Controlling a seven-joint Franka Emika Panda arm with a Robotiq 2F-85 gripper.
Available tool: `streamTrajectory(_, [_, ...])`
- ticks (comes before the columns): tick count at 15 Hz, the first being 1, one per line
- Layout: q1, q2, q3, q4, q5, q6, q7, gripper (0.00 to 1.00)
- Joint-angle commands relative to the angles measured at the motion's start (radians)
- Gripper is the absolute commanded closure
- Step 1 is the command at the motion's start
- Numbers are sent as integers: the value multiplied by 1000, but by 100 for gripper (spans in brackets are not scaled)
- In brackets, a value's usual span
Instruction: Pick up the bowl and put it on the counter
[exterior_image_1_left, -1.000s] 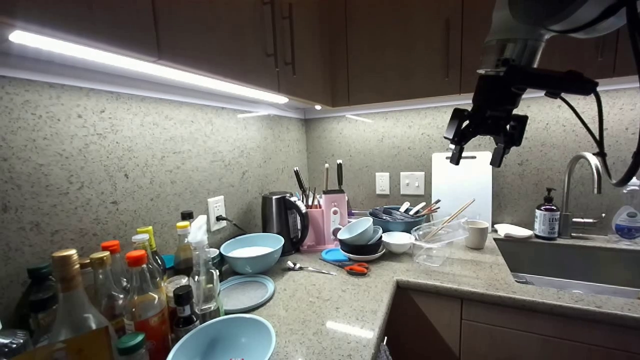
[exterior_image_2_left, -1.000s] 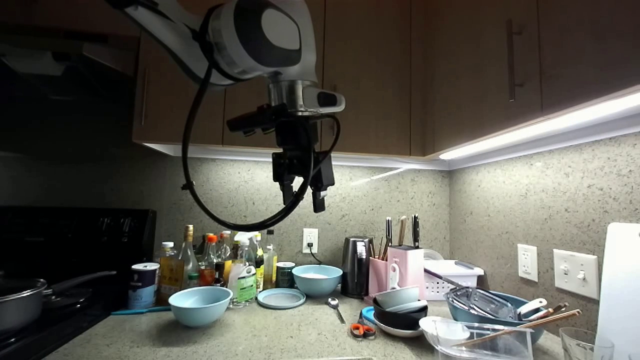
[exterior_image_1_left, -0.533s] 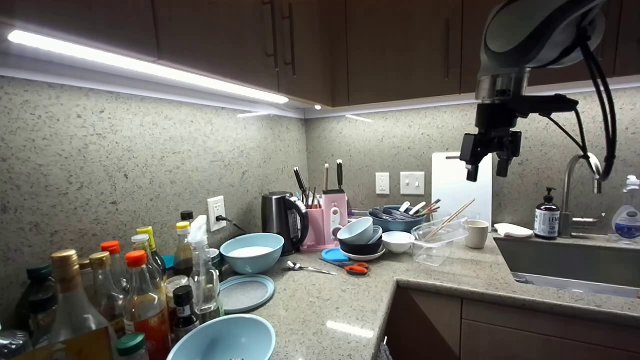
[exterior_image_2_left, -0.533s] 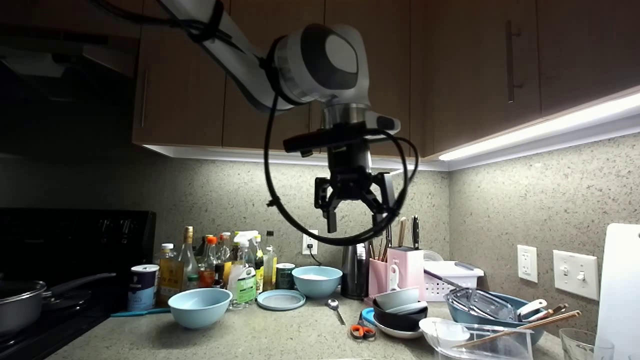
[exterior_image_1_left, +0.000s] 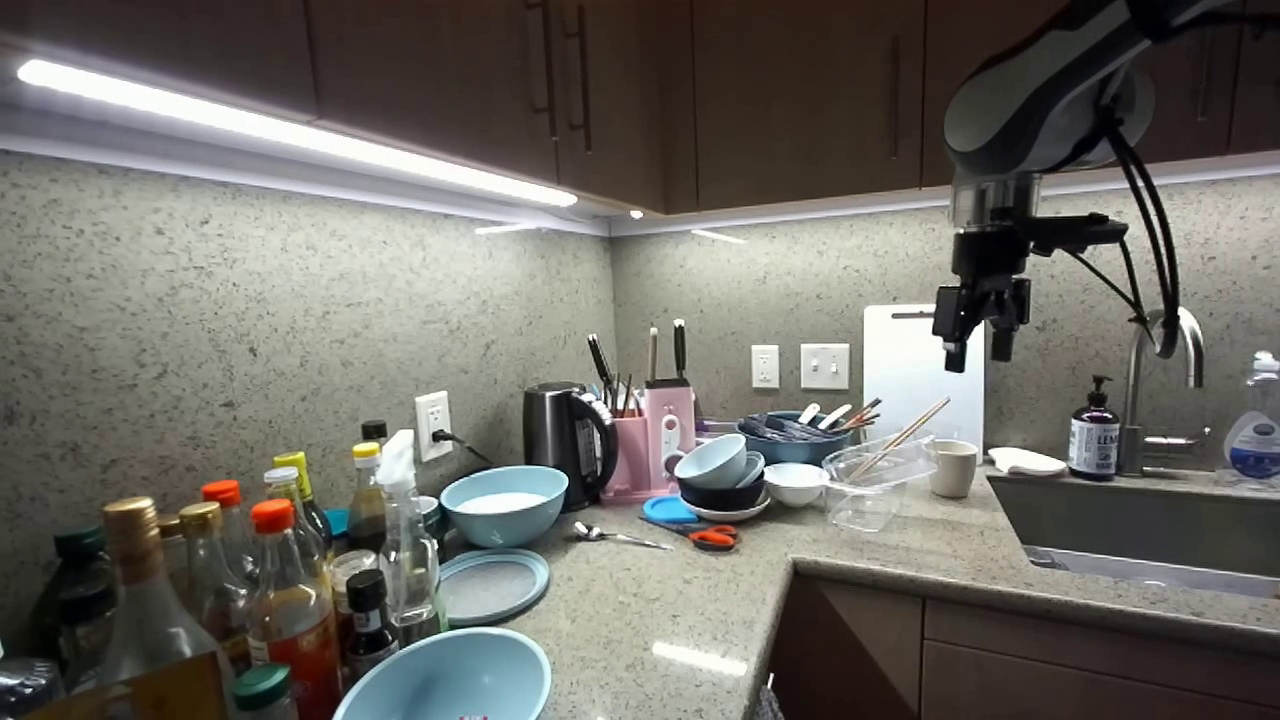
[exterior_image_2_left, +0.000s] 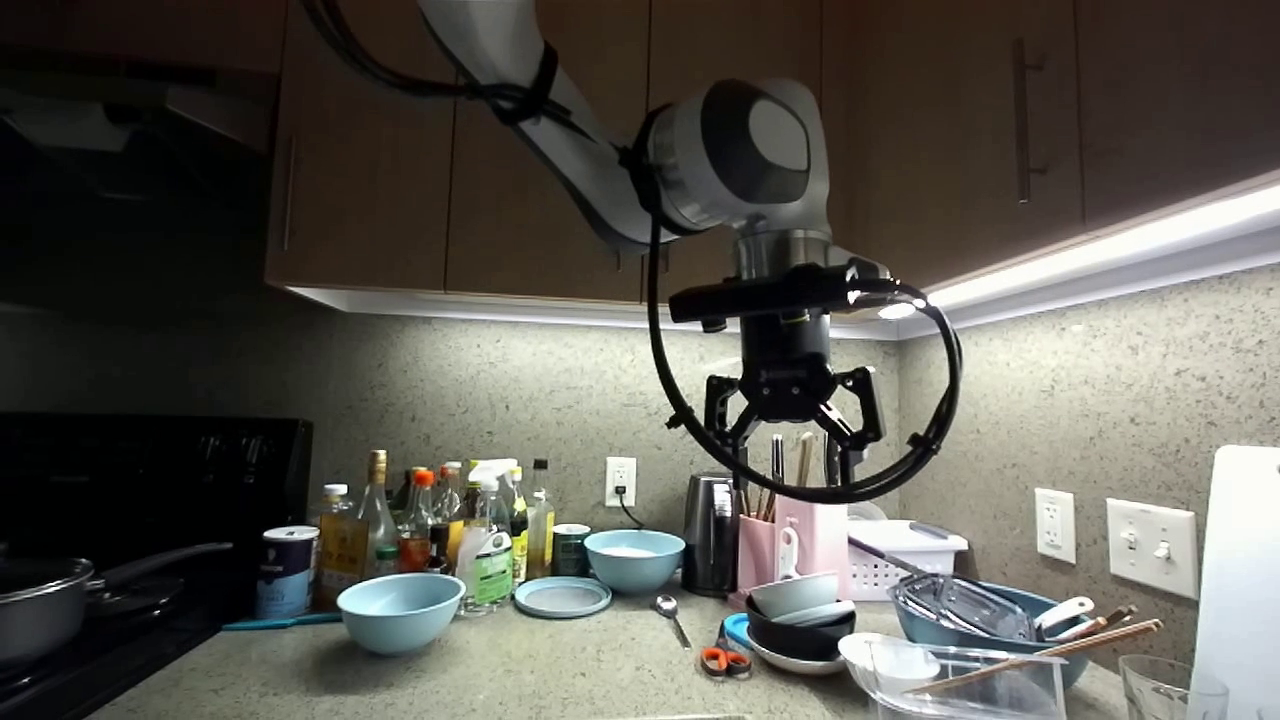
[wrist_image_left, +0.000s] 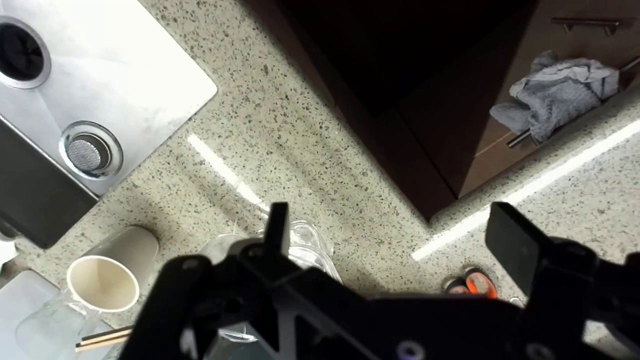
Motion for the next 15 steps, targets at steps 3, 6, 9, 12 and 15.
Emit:
streamTrajectory(3, [-14,-3,15,2,4,-2,-3,0])
streamTrajectory(6, [-10,44,10,23,-65,-11,-117,0])
streamTrajectory(9, [-10,138,-16,74,-71,-7,-272,0])
streamTrajectory(12, [-21,254,-26,156,-58,-15,-442,0])
streamTrajectory(15, [-49,364,-14,247,-61,-22,-604,0])
